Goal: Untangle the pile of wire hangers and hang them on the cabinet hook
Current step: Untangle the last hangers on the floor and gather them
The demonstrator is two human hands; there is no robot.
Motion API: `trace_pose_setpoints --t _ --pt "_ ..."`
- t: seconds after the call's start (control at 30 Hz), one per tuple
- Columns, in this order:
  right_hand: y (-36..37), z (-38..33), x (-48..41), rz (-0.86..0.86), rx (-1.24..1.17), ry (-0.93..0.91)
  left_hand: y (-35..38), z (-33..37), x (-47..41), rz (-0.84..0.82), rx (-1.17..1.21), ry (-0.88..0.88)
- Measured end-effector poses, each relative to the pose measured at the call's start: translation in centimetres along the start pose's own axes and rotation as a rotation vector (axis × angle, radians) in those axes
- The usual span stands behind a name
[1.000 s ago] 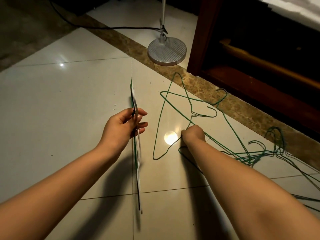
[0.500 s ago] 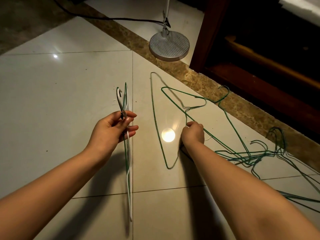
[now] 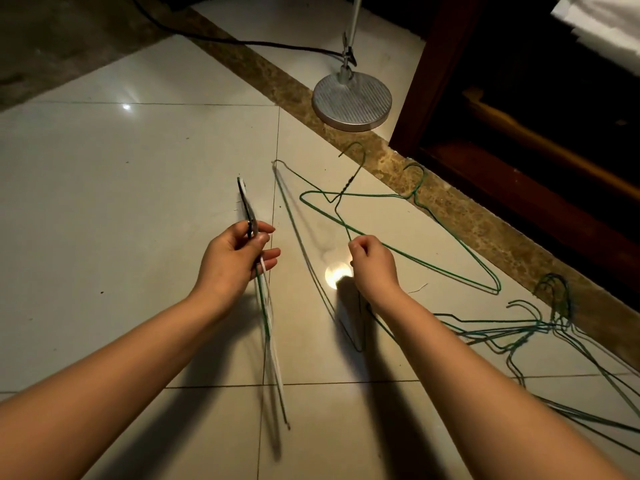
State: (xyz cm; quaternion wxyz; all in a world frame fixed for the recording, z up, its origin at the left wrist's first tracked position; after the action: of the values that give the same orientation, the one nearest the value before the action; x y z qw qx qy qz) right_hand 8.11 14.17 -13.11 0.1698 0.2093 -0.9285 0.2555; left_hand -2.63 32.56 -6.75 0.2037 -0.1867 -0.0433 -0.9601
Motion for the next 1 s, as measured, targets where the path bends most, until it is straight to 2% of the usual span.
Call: trace_pose_setpoints --t 0.17,0.3,0.43,0.67,0.87,1.0 --pt "-3.0 -2.2 4.9 0.009 -0.163 -0.102 4.0 1.1 -0.1 -0.027 0.028 0.036" --pt "-5.5 -2.2 8.3 -0.037 -0.248 -0.128 9.9 2.0 0.8 -0.122 0.099 0.045" --pt "-9.2 -0.2 11.2 -0.009 -0.251 -0.133 16.3 2.5 2.9 -0.263 0.148 0.052" --pt "-14.5 4.2 14.1 0.025 -0.265 -0.135 23.9 1.9 5.5 -0.319 0.22 -0.005" --pt "-15.5 5.7 14.4 -0.072 -0.15 -0.141 25.8 1.1 5.9 -0.324 0.169 -0.013" --pt "-15.7 6.9 13.2 -0.124 -0.186 -0.129 25.7 0.6 5.5 -0.309 0.131 -0.017"
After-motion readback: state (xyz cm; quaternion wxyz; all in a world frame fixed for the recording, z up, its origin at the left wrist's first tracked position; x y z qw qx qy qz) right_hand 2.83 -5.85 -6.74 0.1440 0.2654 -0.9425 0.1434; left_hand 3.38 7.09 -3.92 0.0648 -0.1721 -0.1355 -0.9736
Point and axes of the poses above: each hand's wrist, its own x-axis away from the middle knuckle, its own y-axis out of the palm, z = x × y, the point moved 9 cm from there along -x, towards the middle knuckle, and after that the axes turned 10 degrees about -z, right-handed, at the moved point
